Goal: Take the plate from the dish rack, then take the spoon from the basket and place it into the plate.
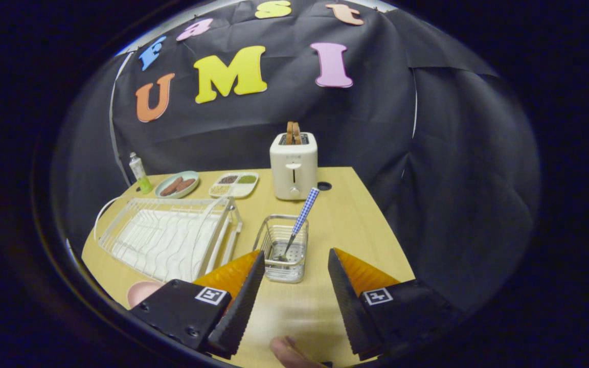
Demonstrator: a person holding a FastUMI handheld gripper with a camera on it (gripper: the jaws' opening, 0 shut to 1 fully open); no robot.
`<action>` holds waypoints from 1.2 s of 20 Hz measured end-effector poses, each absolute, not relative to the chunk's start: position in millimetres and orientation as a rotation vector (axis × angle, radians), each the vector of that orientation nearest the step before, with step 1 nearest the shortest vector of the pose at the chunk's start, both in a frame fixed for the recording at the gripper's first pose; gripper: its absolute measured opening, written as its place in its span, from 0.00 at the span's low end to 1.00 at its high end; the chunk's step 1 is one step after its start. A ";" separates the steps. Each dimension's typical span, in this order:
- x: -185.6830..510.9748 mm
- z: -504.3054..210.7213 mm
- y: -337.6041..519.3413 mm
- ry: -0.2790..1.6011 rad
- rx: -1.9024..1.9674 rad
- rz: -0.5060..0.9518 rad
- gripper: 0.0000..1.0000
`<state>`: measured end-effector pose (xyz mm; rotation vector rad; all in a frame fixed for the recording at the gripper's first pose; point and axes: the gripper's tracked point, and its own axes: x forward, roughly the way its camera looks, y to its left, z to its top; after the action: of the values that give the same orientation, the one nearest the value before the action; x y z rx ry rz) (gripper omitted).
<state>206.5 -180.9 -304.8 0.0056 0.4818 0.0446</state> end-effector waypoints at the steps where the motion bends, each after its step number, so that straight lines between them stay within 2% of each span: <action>1: 218.8 -306.9 -180.4 0.463 0.011 0.056 0.81; 6: 275.2 -317.5 -173.5 0.376 0.061 0.102 0.81; 11: 312.7 -322.9 -176.0 0.314 0.030 0.069 0.80; 15: 320.3 -326.7 -164.6 0.352 -0.022 0.065 0.60; 19: 324.6 -319.4 -157.1 0.349 -0.075 0.039 0.28; 22: 322.7 -317.4 -155.5 0.347 -0.075 0.026 0.18; 24: 321.0 -313.3 -154.4 0.333 -0.061 0.031 0.17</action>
<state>321.0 -154.4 -313.3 -0.0615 0.3334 0.0307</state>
